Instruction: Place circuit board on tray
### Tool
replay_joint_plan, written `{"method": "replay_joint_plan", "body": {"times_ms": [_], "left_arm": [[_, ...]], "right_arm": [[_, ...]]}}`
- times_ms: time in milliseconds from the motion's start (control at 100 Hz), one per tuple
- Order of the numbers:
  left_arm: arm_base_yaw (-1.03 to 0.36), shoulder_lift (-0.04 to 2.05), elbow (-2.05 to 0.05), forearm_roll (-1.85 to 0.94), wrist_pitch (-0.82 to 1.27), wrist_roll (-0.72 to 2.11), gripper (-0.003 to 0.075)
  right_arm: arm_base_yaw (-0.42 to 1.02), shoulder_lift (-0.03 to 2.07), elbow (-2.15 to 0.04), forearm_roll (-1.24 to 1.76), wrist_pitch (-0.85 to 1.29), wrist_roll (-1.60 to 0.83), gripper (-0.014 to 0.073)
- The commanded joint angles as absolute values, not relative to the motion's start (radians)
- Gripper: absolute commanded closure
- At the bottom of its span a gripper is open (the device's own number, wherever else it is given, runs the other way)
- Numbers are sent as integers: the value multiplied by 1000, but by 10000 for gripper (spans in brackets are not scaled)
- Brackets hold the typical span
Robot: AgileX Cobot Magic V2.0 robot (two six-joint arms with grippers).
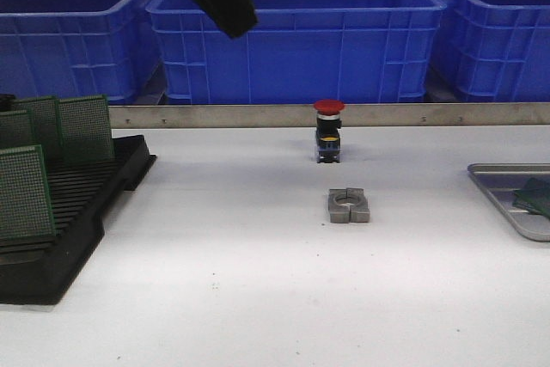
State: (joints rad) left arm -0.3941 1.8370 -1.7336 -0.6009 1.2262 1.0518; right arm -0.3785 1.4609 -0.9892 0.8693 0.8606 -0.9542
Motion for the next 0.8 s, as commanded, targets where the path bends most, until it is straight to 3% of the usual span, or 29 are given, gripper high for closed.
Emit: {"method": "replay_joint_plan", "body": {"times_ms": [0,320,520,790], "left_arm": [[-357,1743,-1750,-627,1285,961,741],[-163,1506,-1538,-702,1166,910,741],[-67,1281,-1307,-702,892,866,741],[-66,943,-969,-716,543,859,741]], "right_arm": [[-363,1369,-999,902,851,-983,655],[-206,1055,-787,902,584,-990,655],[-134,853,-652,902,434,-990,655],[-130,616,-493,903,353,-990,655]]}}
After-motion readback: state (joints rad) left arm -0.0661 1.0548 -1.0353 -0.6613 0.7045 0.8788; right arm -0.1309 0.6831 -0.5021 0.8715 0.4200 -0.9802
